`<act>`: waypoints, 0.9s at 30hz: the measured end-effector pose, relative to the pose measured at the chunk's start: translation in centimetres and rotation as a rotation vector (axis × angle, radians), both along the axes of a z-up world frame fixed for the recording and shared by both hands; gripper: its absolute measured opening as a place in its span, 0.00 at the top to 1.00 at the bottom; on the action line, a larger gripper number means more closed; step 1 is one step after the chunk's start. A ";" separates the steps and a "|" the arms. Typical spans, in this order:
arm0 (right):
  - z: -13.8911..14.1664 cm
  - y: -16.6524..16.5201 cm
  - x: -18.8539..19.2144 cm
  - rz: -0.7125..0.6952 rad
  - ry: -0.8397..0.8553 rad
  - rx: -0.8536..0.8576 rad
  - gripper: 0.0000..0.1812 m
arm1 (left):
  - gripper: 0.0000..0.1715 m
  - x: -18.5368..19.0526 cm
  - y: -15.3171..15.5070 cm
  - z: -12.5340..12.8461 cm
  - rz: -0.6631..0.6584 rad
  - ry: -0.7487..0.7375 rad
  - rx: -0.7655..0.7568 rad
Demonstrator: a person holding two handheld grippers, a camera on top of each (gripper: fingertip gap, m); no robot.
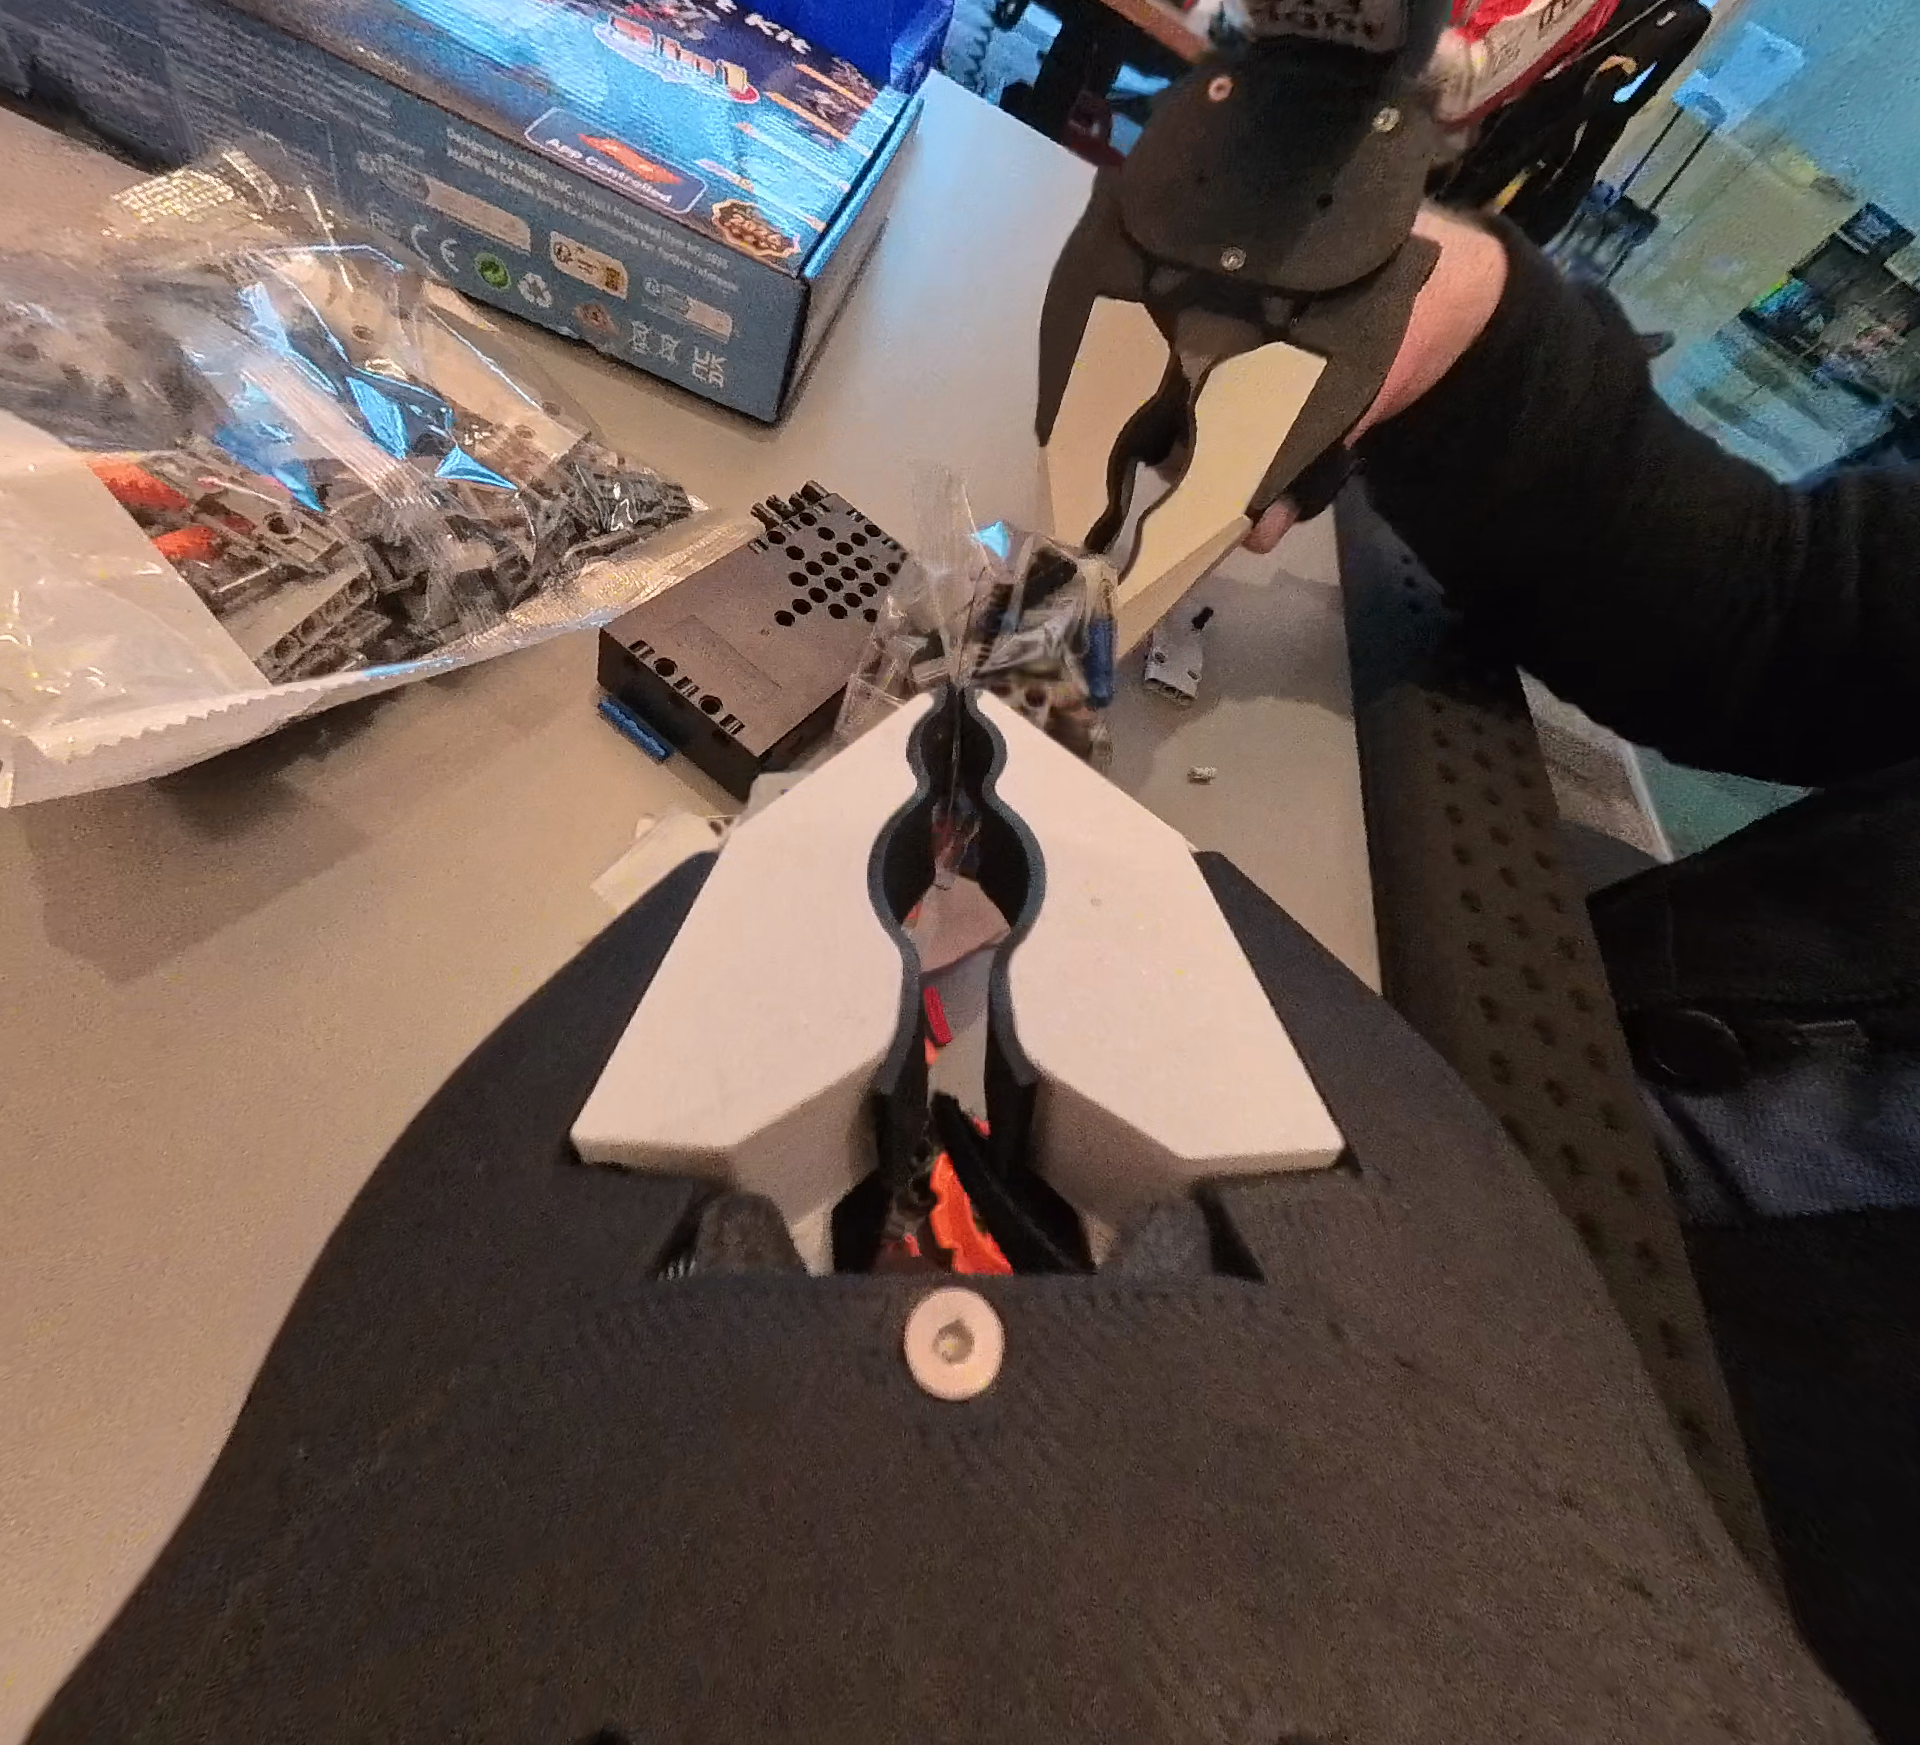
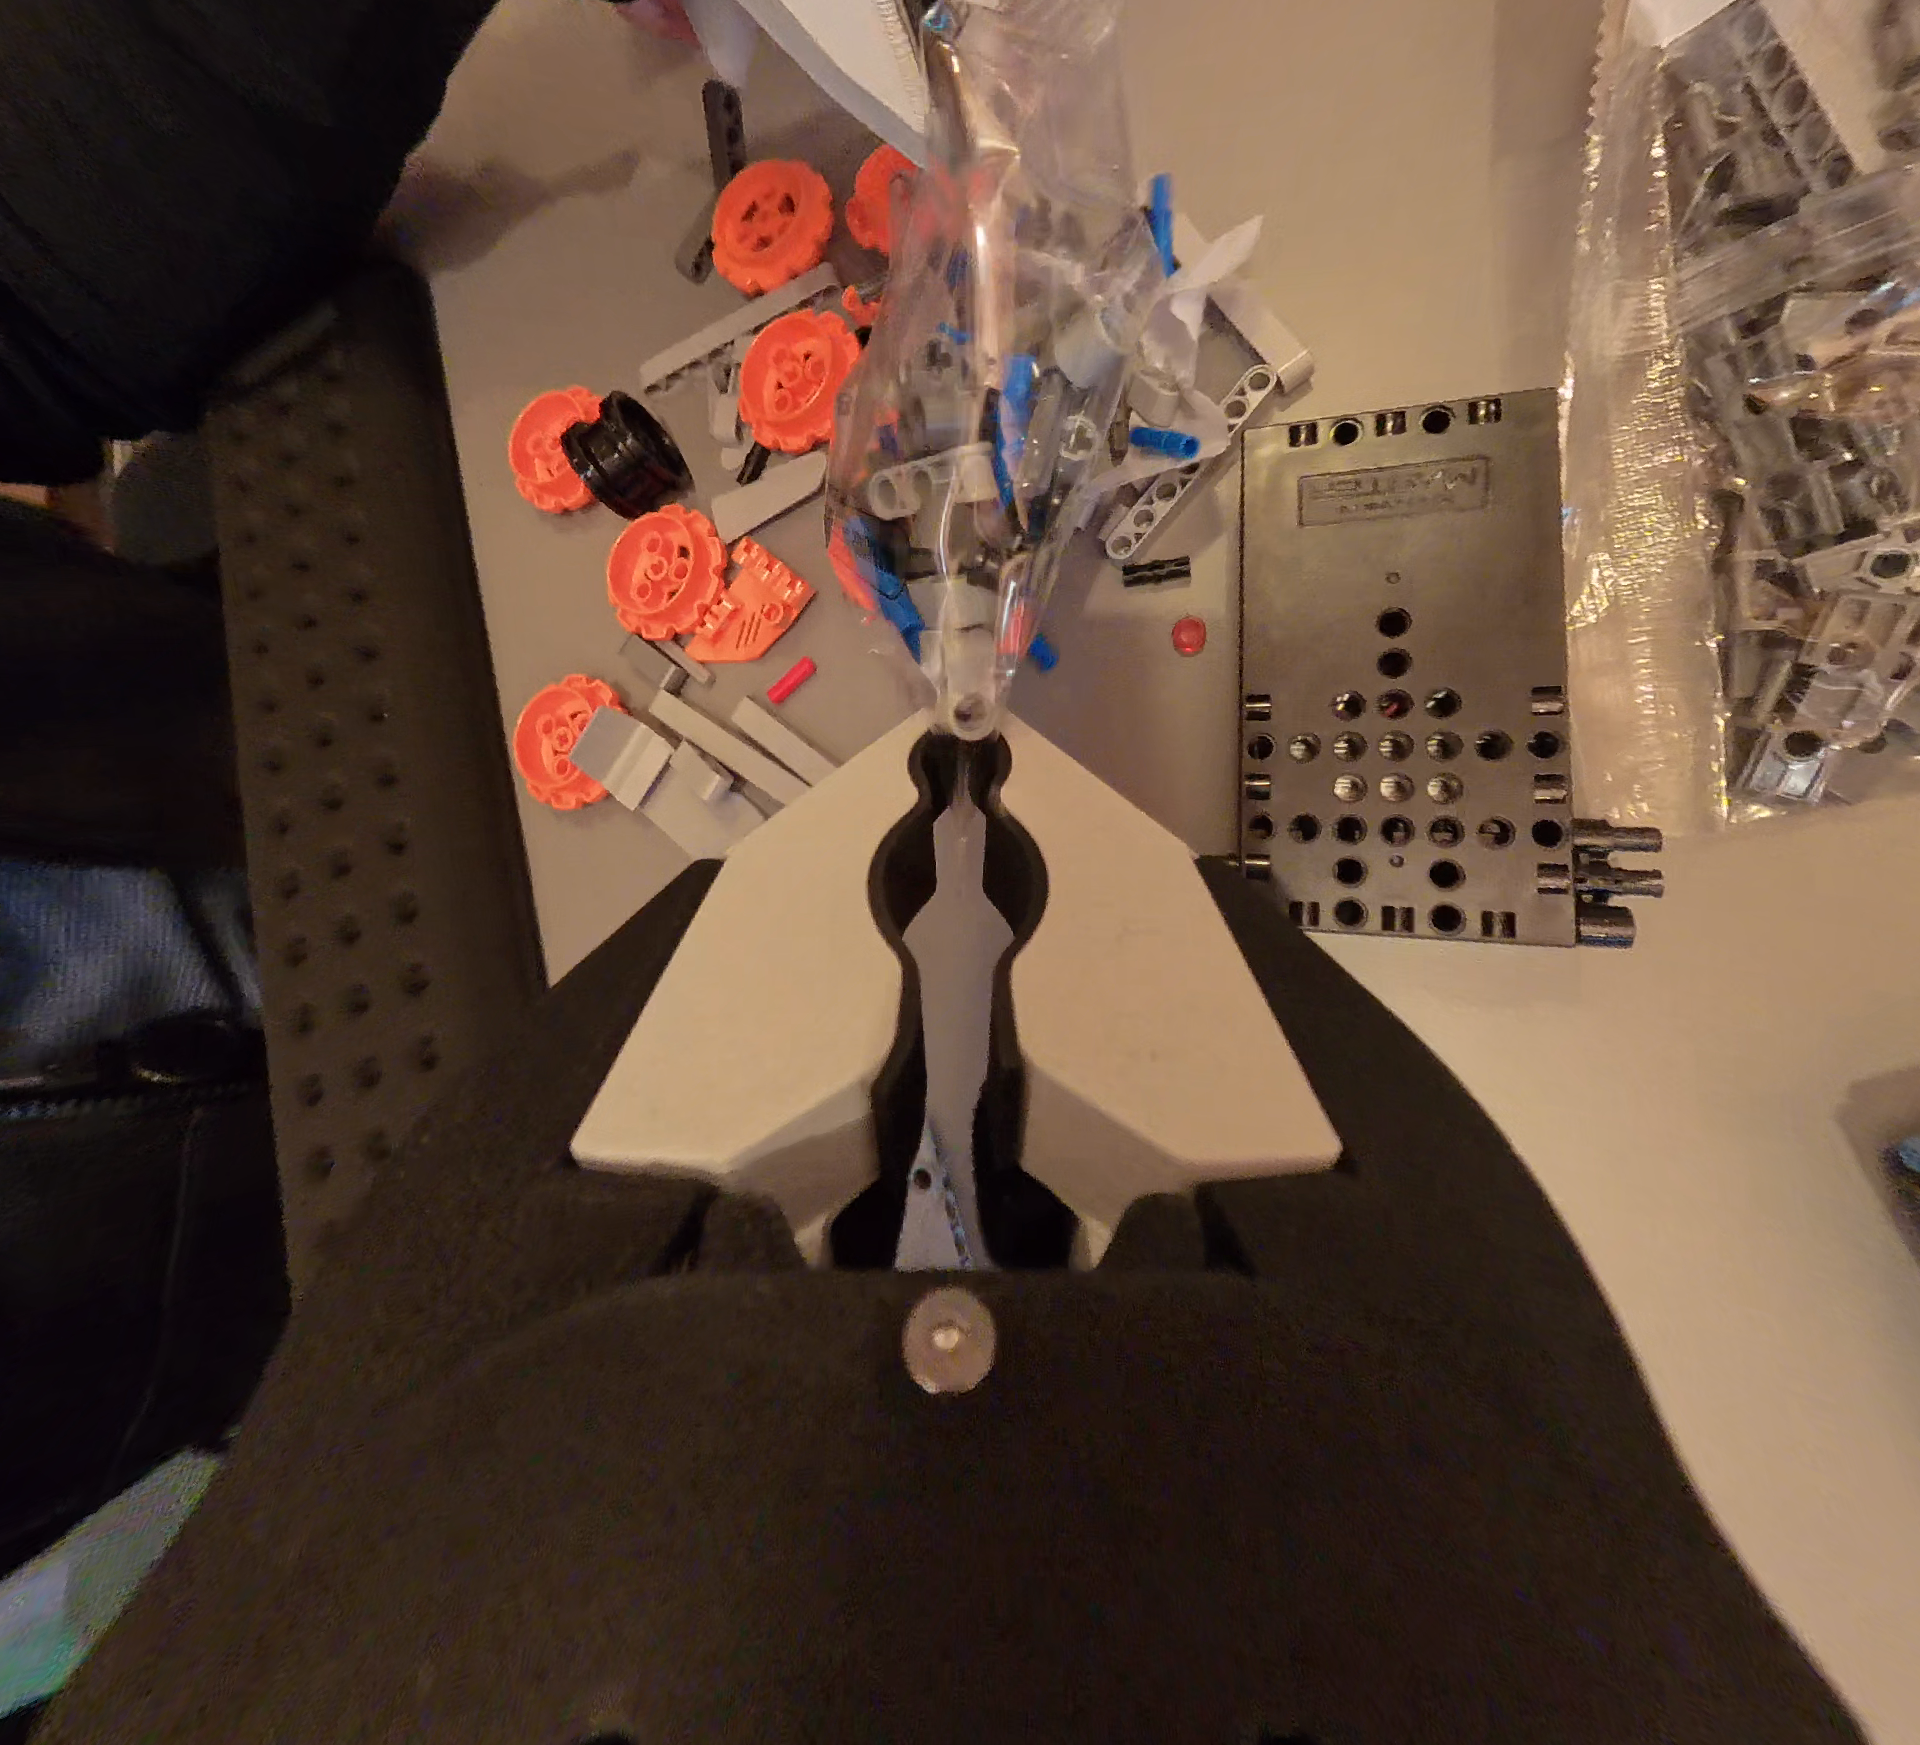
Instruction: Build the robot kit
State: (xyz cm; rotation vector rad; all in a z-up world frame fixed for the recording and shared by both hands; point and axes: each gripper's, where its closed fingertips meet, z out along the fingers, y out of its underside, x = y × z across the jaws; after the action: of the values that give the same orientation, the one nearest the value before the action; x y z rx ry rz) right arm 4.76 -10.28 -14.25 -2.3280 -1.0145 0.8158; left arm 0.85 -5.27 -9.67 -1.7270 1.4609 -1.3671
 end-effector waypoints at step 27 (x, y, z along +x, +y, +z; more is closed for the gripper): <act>0.6 2.1 -0.4 -0.070 0.135 -0.003 0.96 | 1.00 -1.1 1.6 -2.7 0.072 -0.010 -0.156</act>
State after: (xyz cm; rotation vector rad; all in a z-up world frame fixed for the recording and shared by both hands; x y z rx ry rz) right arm 4.40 -8.21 -13.68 -2.2633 -0.8704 0.9340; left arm -0.27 -3.64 -12.38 -1.8473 1.3032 -1.4829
